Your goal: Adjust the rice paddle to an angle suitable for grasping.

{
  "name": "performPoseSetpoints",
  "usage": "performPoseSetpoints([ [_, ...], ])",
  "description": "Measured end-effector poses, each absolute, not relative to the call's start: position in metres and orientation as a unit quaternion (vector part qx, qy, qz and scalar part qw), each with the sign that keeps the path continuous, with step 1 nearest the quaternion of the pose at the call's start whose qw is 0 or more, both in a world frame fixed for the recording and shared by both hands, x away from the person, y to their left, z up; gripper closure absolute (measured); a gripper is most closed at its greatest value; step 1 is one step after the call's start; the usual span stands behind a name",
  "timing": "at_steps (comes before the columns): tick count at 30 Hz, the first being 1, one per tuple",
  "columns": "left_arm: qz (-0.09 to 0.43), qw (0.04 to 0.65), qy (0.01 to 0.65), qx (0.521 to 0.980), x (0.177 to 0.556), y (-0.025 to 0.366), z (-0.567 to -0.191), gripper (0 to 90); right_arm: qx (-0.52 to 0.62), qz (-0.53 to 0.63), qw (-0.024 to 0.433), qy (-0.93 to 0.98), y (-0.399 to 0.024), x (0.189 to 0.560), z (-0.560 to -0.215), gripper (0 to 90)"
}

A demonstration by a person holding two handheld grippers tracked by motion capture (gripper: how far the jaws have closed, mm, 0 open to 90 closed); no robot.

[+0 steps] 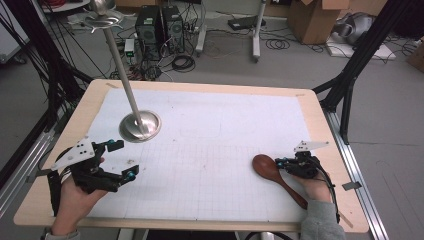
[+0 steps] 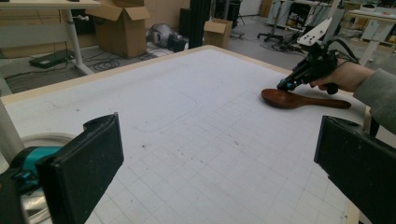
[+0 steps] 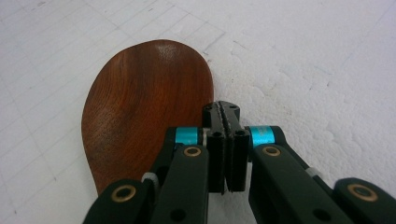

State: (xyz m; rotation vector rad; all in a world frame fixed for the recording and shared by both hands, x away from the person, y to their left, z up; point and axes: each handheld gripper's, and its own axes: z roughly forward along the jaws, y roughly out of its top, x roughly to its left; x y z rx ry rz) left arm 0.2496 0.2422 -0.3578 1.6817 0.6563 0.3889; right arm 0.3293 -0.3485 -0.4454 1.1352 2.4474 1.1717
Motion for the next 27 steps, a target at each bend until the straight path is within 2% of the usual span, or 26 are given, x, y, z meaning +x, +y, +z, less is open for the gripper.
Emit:
performPoseSetpoints([
  [27,0.166,0.601,0.281,0.729,0.253,0.237,-0.359,1.8,0.323,0.380,0.083,0.863,-0.322,0.326,-0.441,89.2],
])
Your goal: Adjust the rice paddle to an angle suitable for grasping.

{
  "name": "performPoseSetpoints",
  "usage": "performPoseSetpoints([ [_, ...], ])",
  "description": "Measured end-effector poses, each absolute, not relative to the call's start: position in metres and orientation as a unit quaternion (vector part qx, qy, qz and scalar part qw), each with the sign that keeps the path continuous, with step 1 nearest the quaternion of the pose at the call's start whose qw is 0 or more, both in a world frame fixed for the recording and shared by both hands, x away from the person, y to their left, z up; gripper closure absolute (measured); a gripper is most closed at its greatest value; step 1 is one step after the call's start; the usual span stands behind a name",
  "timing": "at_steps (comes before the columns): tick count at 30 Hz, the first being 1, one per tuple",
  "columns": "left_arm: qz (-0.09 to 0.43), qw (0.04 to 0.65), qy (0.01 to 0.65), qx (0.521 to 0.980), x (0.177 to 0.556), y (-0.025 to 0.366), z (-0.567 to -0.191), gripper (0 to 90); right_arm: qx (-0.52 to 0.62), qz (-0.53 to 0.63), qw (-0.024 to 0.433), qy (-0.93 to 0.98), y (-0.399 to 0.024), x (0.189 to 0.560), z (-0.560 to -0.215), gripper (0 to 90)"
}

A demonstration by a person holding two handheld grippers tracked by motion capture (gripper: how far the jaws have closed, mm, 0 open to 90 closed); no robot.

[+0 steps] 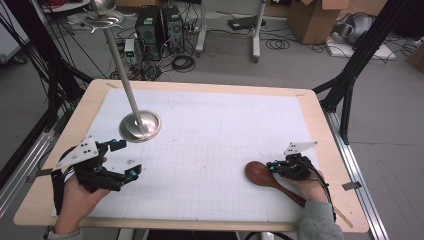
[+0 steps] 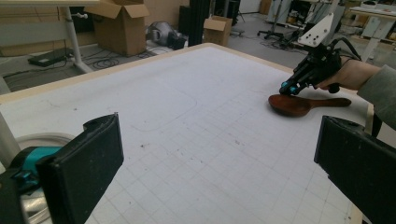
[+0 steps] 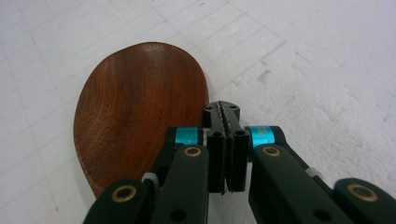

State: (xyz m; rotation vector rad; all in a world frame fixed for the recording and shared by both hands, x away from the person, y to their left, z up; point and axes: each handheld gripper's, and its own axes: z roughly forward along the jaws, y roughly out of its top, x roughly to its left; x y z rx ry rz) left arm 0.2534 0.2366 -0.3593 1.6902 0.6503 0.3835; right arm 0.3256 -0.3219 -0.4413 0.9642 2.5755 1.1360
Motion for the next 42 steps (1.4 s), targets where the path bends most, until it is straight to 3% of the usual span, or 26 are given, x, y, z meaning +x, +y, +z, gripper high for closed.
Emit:
performPoseSetpoints([
  [33,0.157,0.594,0.271,0.741,0.254,0.228,-0.358,1.8,0.237,0.390,0.000,0.890,-0.296,0.317,-0.441,89.2],
  [42,0.157,0.598,0.267,0.739,0.252,0.228,-0.355,1.8,0.223,0.418,0.020,0.881,-0.302,0.314,-0.432,89.2],
])
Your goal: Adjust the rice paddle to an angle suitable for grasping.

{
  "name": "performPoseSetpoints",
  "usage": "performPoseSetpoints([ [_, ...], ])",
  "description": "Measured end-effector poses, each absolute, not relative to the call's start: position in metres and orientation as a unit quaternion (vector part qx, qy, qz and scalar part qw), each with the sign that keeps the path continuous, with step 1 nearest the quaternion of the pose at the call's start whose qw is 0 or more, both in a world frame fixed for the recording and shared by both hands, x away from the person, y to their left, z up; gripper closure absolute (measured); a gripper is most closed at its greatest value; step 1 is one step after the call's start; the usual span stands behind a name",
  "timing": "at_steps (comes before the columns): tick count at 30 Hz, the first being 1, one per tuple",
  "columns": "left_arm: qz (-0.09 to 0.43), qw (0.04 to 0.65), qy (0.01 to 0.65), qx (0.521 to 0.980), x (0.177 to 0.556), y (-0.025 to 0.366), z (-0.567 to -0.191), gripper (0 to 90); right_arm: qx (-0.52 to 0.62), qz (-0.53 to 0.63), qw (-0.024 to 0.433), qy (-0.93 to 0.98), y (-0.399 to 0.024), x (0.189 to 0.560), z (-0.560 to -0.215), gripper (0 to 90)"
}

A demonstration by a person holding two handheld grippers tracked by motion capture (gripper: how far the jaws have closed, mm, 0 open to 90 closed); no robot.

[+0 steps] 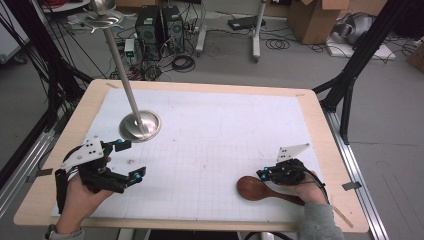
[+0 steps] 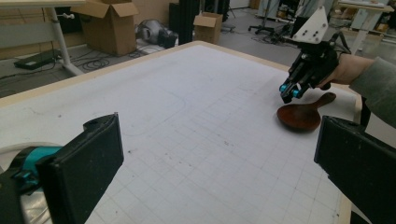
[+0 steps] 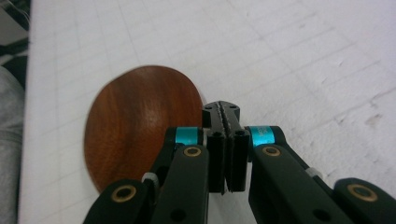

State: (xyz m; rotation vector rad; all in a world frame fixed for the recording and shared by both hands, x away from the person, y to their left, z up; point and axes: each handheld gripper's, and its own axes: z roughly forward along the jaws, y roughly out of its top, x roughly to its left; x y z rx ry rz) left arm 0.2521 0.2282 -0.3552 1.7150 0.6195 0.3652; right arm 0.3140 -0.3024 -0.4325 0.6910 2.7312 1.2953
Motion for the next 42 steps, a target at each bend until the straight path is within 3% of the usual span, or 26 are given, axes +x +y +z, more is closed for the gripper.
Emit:
performPoseSetpoints([
  [16,0.184,0.630,0.275,0.703,0.258,0.253,-0.334,1.7,0.199,0.449,0.027,0.871,-0.325,0.286,-0.418,89.2],
  [42,0.151,0.620,0.250,0.728,0.282,0.211,-0.342,1.8,0.194,0.433,-0.012,0.880,-0.353,0.259,-0.439,89.3],
])
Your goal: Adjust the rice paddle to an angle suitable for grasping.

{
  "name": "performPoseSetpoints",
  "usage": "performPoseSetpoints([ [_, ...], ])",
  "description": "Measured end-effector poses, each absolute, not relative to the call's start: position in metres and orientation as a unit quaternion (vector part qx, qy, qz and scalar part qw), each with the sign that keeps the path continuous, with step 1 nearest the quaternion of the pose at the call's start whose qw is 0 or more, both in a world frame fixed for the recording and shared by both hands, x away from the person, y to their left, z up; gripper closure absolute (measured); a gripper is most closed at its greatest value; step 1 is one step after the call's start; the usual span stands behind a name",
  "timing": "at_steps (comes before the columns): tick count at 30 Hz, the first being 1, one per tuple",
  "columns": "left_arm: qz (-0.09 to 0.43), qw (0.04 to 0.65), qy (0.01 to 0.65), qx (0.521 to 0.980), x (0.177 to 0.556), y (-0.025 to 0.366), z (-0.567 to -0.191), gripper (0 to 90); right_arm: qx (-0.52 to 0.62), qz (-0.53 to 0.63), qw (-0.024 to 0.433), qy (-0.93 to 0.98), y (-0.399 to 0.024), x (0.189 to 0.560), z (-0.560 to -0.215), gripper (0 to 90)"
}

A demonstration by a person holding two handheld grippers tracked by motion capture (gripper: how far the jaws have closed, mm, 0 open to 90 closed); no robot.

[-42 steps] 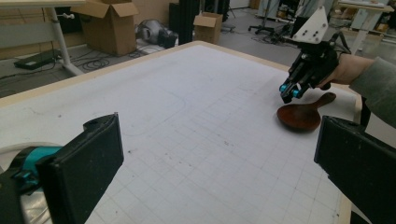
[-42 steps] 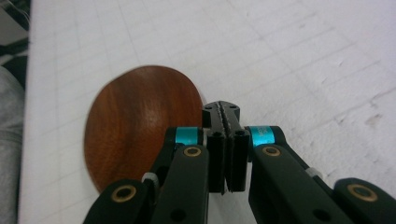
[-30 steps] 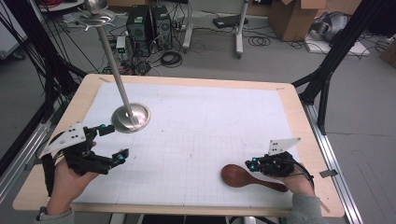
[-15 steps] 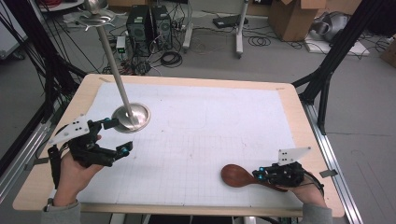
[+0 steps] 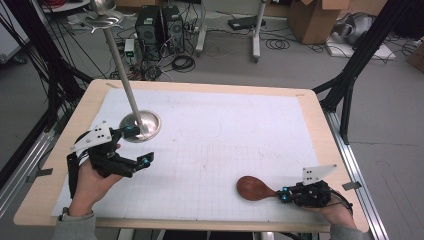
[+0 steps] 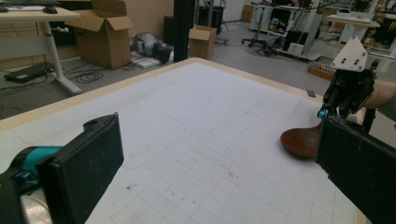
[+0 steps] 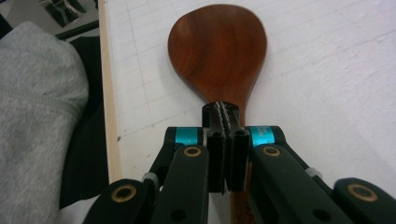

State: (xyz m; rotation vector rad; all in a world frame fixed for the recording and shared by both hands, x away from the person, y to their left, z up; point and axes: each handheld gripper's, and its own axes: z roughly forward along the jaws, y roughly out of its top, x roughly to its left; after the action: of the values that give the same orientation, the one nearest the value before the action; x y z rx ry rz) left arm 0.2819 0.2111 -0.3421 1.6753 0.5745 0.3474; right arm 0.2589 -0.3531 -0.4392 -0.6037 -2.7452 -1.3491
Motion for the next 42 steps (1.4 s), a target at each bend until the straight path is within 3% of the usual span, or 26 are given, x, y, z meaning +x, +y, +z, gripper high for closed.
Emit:
performPoseSetpoints([
  [16,0.148,0.618,0.251,0.731,0.283,0.209,-0.344,1.7,-0.191,-0.405,0.021,-0.894,-0.352,0.257,-0.443,89.3],
  [42,0.160,0.610,0.267,0.729,0.274,0.222,-0.350,1.7,-0.273,-0.401,-0.040,-0.873,-0.362,0.278,-0.443,89.3],
])
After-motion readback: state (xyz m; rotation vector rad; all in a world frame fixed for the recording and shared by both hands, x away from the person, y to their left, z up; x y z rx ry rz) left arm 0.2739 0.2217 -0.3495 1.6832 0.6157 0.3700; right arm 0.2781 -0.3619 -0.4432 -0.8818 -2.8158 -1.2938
